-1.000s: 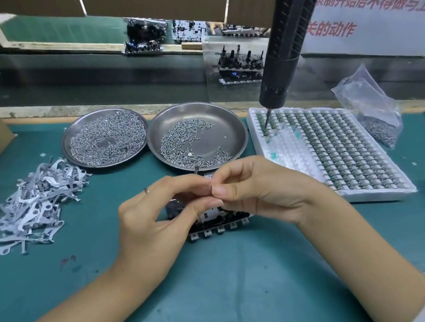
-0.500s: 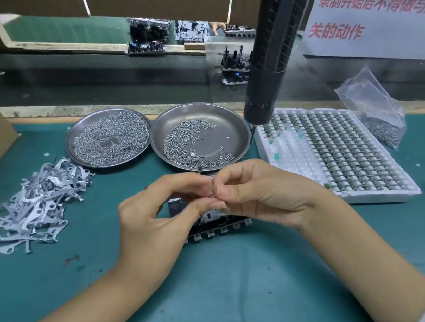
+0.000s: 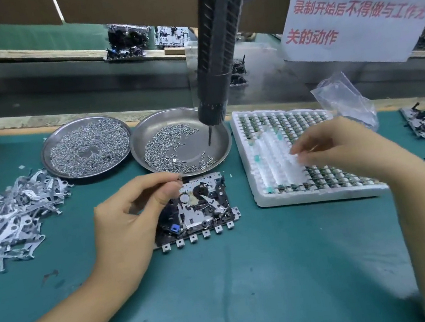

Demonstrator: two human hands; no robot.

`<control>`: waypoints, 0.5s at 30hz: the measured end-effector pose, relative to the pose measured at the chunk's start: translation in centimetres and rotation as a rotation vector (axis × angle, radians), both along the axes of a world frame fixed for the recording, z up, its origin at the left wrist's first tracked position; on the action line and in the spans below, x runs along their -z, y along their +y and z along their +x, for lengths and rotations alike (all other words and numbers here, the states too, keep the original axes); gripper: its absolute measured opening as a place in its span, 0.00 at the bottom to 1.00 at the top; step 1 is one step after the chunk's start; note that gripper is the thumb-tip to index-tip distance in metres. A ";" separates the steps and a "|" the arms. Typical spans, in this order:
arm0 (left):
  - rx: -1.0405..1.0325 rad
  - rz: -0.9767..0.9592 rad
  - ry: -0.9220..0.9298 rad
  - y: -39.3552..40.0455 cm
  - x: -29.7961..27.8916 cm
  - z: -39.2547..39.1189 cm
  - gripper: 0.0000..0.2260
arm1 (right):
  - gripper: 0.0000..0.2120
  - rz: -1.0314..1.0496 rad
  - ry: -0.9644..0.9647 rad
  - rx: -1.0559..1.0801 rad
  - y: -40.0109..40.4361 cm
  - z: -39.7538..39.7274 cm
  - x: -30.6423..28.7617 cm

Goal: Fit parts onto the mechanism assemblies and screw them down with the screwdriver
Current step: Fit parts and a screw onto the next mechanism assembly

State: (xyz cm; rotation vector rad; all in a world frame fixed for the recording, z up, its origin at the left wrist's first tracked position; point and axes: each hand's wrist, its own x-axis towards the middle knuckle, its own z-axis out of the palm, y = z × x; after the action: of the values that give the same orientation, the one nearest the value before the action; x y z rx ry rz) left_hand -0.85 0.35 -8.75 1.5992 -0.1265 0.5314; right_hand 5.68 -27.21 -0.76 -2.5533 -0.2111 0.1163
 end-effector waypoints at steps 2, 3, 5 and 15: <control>0.018 -0.061 0.032 -0.1 -0.1 0.1 0.07 | 0.08 -0.079 -0.010 -0.025 -0.9 -0.6 0.6; 0.021 -0.075 0.038 -0.1 -0.1 0.2 0.07 | 0.09 -0.104 -0.019 -0.048 -1.1 -0.9 0.9; 0.016 -0.074 0.048 0.0 -0.1 0.3 0.06 | 0.11 -0.136 -0.042 -0.088 -1.2 -1.7 1.4; 0.002 -0.122 0.105 0.1 0.0 0.6 0.06 | 0.28 -0.635 -0.117 -0.211 -0.1 -2.9 2.6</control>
State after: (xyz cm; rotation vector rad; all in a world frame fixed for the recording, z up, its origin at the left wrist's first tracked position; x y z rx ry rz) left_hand -0.25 0.40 -8.71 1.5040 -0.0159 0.4440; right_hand 2.78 -27.31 -3.33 -3.1644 -0.5662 0.1287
